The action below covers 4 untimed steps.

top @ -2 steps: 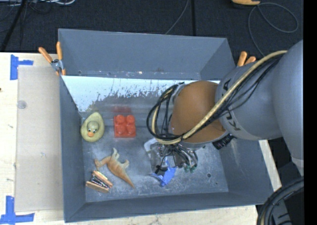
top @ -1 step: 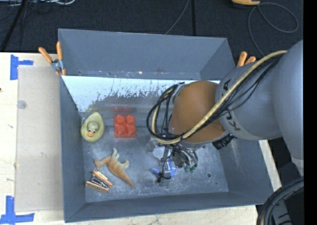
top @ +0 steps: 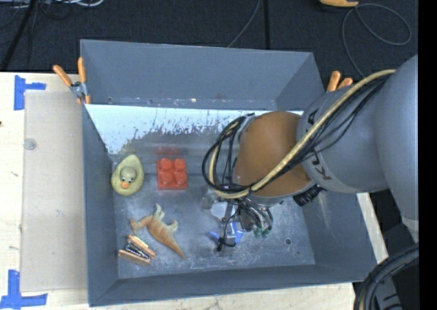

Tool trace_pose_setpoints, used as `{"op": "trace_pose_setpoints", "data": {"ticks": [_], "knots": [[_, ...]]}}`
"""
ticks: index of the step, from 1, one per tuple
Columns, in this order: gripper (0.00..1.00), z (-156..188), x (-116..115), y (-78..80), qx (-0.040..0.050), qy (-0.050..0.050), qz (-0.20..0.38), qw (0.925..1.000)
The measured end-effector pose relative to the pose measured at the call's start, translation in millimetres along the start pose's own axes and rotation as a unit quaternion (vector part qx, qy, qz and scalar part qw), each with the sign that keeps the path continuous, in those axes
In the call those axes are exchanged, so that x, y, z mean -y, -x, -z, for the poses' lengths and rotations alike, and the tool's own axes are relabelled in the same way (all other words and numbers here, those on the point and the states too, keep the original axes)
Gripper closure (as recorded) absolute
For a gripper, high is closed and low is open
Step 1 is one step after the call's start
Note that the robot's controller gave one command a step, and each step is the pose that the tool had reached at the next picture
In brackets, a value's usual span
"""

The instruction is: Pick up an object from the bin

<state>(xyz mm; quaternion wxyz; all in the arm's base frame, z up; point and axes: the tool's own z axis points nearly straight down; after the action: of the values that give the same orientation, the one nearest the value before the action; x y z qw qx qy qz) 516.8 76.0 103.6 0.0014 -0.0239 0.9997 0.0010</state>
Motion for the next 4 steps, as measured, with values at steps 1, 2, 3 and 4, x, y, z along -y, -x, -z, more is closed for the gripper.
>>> {"op": "trace_pose_setpoints", "data": {"ticks": [1, 2, 3, 4], "knots": [[0.00, -15, 26, -7.1, 0.0007, 0.001, 0.034, 0.9994], [1.00, -34, 63, -17.0, -0.0016, 0.000, 0.062, 0.9981], [1.00, -34, 63, -17.0, -0.0016, 0.000, 0.062, 0.9981], [1.00, 63, 71, 3.7, -0.0016, 0.001, 0.079, 0.9969]]}}
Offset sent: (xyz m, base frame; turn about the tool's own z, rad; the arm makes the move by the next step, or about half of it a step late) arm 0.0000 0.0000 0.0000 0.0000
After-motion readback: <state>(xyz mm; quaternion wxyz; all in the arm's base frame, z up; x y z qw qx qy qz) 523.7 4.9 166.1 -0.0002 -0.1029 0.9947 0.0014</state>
